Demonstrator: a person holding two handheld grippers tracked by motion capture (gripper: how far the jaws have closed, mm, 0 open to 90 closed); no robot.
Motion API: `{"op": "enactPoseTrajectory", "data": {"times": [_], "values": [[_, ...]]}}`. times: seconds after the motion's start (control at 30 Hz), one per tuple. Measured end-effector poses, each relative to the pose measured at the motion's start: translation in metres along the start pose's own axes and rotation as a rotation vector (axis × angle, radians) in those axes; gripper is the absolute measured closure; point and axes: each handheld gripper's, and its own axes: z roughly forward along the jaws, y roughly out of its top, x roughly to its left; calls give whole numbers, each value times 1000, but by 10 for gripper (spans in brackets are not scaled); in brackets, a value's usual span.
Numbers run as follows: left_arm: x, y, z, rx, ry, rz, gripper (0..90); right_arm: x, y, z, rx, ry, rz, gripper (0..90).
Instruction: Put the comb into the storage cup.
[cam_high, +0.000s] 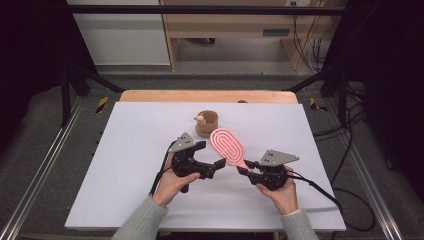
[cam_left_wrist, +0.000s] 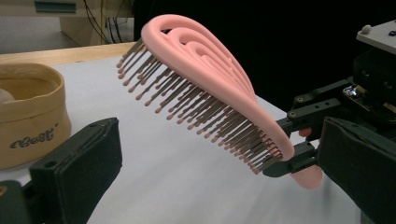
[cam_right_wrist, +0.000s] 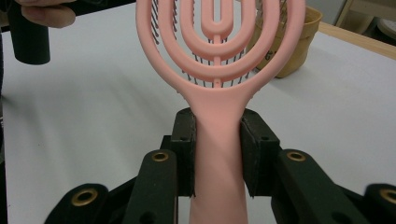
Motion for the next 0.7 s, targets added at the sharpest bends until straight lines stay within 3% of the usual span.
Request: {"op": "enactPoseTrajectory", "data": {"times": [0.5,0.7], "values": [[-7,1,13,13,-8,-35,67,1,0,1,-4,6,-7,697],[-9,2,18,5,0,-62,175,2,0,1,-6,7,-12,696]]}}
